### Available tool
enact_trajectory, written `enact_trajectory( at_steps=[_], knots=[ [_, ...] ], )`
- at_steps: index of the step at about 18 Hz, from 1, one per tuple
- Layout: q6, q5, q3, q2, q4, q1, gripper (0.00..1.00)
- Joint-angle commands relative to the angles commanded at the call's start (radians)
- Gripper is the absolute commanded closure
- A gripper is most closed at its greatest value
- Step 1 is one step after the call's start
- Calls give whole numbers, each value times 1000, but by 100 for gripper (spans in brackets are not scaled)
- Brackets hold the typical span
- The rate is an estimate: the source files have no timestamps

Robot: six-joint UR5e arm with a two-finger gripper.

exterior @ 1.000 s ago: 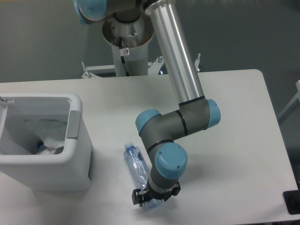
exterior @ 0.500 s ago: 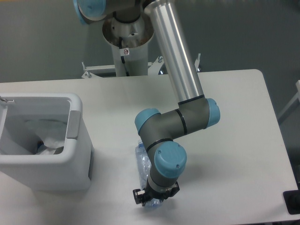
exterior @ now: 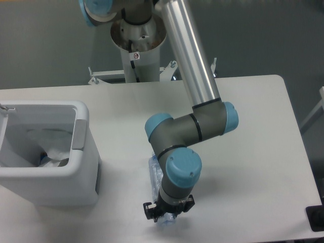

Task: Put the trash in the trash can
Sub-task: 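Lift the bottle and carry it over the trash bin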

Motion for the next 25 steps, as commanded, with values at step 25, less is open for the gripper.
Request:
enact_trajectory(
  at_steps=[25],
  knots=[
    [-141,-6,97,422,292,-222,40]
  ],
)
